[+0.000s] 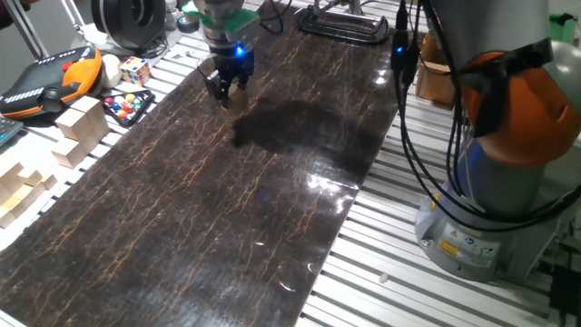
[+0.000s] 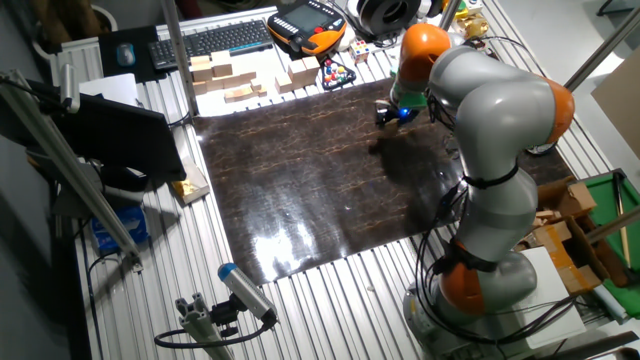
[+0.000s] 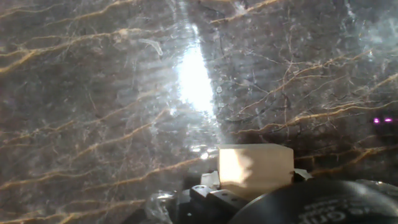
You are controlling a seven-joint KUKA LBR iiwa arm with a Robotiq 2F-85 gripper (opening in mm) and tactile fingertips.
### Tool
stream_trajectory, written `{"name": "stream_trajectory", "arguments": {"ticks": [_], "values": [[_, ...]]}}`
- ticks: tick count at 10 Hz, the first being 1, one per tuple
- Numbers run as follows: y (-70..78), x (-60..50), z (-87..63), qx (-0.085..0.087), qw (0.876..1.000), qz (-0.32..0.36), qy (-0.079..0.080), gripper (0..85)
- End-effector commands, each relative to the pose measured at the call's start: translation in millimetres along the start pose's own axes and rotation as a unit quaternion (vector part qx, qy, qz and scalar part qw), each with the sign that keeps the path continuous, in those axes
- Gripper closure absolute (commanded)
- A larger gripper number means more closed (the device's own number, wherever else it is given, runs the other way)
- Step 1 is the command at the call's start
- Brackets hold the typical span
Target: Pick up one small block
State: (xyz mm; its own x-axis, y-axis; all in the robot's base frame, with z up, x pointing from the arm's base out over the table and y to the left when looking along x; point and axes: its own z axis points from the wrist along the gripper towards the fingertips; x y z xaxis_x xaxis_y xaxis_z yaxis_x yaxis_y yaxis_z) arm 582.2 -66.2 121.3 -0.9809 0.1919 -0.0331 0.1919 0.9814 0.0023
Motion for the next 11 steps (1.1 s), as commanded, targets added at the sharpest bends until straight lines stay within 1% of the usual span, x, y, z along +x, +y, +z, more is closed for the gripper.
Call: {"name": "stream_trajectory", "arguments": {"ticks": [1, 4, 6, 7, 10, 11], "values": [[1.9, 2.3, -3.9, 0.001, 1.000, -0.003, -0.001, 84.3], [7.0, 6.7, -9.8, 0.005, 1.000, -0.025, 0.003, 84.3], [16.0, 8.9, -14.3, 0.009, 0.999, -0.046, 0.008, 84.3], [21.2, 11.8, -18.0, 0.009, 0.999, -0.049, 0.009, 84.3], [34.2, 17.1, -25.4, 0.001, 0.999, -0.054, 0.008, 84.3], [37.8, 18.8, -27.4, 0.000, 0.999, -0.054, 0.007, 84.3]]}}
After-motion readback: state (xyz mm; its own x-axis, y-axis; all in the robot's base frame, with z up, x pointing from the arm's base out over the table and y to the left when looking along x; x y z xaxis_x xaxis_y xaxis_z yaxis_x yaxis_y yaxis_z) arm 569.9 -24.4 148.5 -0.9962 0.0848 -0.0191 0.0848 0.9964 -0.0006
